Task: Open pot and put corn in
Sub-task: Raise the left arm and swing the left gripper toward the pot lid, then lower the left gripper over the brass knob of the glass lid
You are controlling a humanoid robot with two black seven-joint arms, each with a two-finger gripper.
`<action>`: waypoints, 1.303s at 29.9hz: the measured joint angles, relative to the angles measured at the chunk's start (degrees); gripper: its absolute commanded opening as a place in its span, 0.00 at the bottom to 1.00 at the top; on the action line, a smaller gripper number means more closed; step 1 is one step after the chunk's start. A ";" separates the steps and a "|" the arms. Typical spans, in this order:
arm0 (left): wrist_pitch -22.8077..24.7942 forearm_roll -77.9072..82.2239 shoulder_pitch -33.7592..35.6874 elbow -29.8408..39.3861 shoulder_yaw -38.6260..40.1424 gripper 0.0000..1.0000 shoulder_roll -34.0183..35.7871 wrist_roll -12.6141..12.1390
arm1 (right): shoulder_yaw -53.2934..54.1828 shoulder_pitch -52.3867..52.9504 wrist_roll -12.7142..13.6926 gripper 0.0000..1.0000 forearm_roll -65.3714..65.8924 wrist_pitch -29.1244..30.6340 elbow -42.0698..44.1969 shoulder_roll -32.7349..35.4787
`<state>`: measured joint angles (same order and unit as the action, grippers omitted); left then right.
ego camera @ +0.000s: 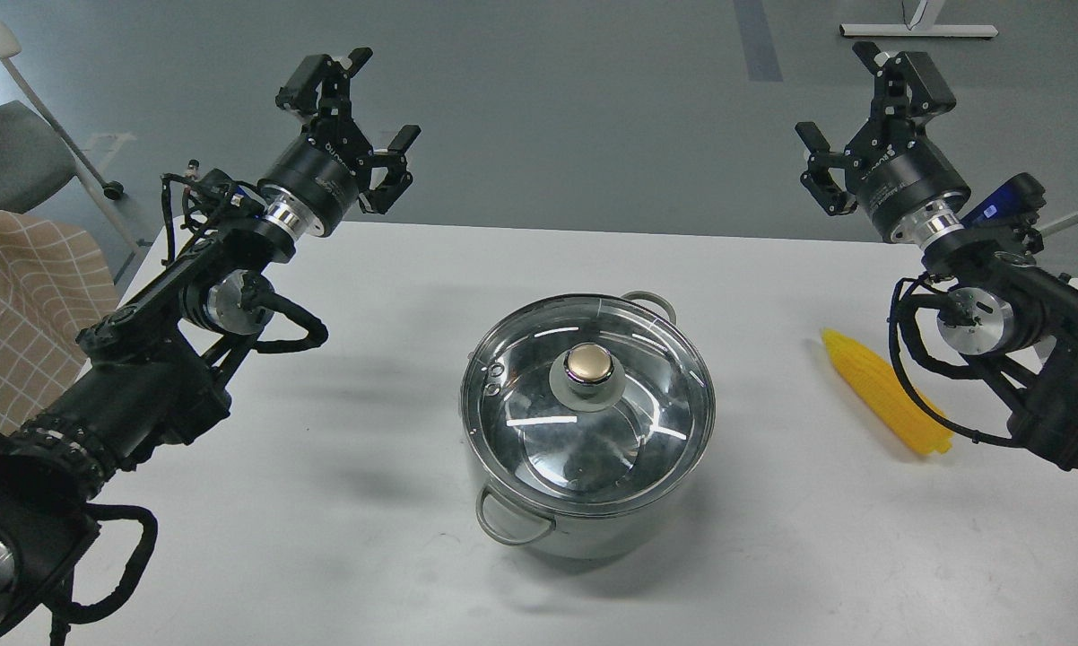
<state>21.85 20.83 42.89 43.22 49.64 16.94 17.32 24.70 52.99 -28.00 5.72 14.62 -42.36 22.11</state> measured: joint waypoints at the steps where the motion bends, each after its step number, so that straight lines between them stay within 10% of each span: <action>1: -0.07 0.00 -0.04 0.09 0.00 0.98 0.00 0.00 | 0.00 0.00 0.00 1.00 0.00 -0.13 -0.01 -0.04; 17: -0.30 7.75 0.53 6.30 -0.94 0.97 4.59 1.17 | -0.15 0.01 0.00 1.00 0.01 -0.90 -0.34 0.58; 28: -3.69 41.98 1.46 33.52 -0.25 0.97 17.70 1.99 | -0.51 -1.25 0.00 1.00 0.61 -1.68 -0.32 5.01; 39: -11.16 89.71 -0.79 48.45 -3.77 0.97 18.79 8.54 | -0.14 -4.62 0.00 1.00 0.62 -1.78 -0.42 7.04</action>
<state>10.69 110.54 42.10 91.67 45.86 35.73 25.86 24.56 48.37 -28.00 6.33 12.84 -42.78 29.14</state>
